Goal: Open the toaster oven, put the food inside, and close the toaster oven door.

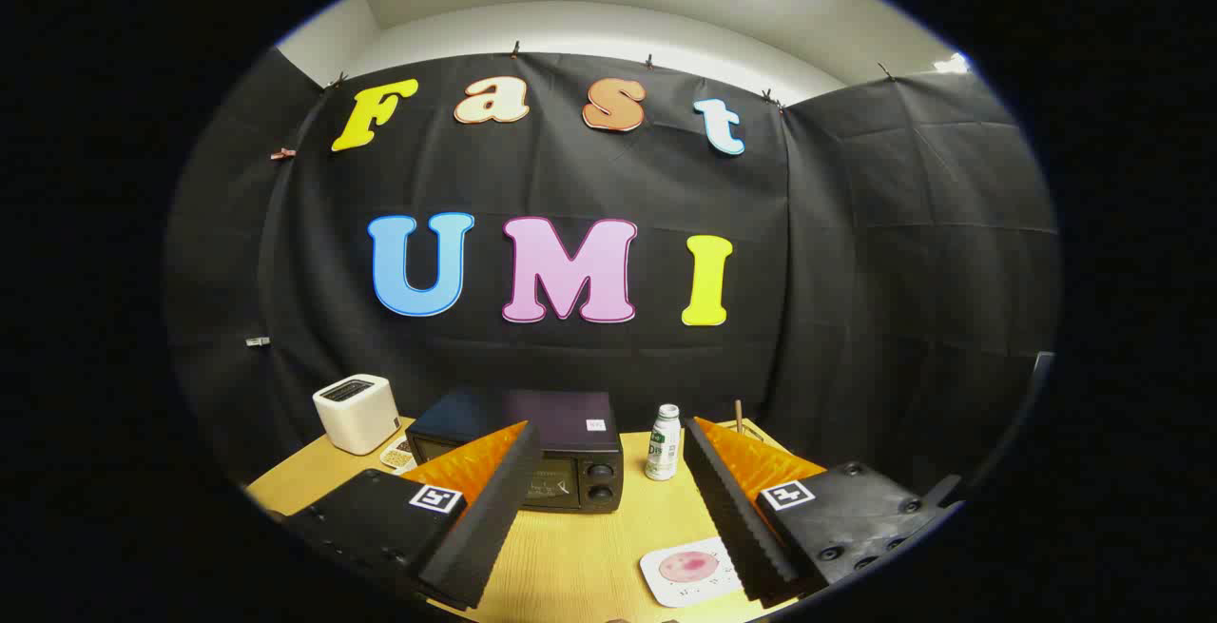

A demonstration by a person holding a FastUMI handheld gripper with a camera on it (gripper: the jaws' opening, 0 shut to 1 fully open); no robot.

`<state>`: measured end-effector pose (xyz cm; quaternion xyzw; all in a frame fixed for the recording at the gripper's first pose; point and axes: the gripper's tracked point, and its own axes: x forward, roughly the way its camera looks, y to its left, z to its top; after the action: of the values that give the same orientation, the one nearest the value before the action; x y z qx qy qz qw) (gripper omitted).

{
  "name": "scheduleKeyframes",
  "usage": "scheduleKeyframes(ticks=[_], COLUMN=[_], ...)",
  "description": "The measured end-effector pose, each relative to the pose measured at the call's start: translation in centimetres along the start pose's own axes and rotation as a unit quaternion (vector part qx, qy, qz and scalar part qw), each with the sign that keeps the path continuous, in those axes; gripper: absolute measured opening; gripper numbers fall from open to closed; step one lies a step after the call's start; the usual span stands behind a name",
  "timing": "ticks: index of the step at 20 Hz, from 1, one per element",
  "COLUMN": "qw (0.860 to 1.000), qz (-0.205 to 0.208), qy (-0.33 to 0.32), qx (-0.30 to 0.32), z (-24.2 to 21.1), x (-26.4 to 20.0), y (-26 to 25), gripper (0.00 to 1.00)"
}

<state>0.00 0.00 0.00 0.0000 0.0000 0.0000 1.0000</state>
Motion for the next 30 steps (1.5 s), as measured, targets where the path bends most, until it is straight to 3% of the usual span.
scheduleKeyframes(ticks=[16, 30], qw=[1.000, 0.998], qz=[-0.010, 0.039], qy=[0.015, 0.040], qx=[0.008, -0.013], z=[-1.4, -2.9], x=[1.4, 4.8], y=[-0.1, 4.5], gripper=[0.98, 0.98])
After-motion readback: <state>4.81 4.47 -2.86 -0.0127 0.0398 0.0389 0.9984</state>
